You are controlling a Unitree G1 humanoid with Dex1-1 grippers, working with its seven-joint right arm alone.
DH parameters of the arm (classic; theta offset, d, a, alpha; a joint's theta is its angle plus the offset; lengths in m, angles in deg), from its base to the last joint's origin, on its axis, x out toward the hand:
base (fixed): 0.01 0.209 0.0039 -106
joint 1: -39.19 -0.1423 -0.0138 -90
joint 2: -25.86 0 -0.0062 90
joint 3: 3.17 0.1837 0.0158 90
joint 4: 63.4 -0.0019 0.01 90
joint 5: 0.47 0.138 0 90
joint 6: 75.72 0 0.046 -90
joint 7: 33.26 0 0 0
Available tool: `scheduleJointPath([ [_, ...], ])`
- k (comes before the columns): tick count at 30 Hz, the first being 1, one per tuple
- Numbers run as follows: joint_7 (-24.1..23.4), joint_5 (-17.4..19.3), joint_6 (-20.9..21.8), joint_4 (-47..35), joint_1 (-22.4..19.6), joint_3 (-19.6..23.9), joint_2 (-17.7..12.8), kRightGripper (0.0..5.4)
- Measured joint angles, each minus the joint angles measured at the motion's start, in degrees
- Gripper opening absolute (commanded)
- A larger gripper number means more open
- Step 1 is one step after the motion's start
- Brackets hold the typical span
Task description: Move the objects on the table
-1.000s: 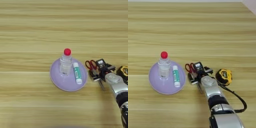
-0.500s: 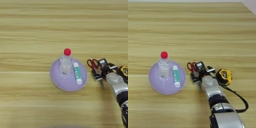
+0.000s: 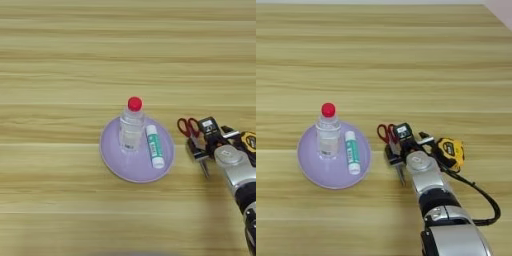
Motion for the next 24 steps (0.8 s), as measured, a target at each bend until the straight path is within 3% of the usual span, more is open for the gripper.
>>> scheduleJointPath([
  [9,-0.2,0.2,0.1,-0.7,0.3,0.5,-0.1,5.38],
  [15,-0.5,2.2,2.6,-3.6,0.6,2.6,0.0,5.38],
  [24,-3.9,2.5,3.7,-8.0,2.0,5.3,-0.1,5.38],
])
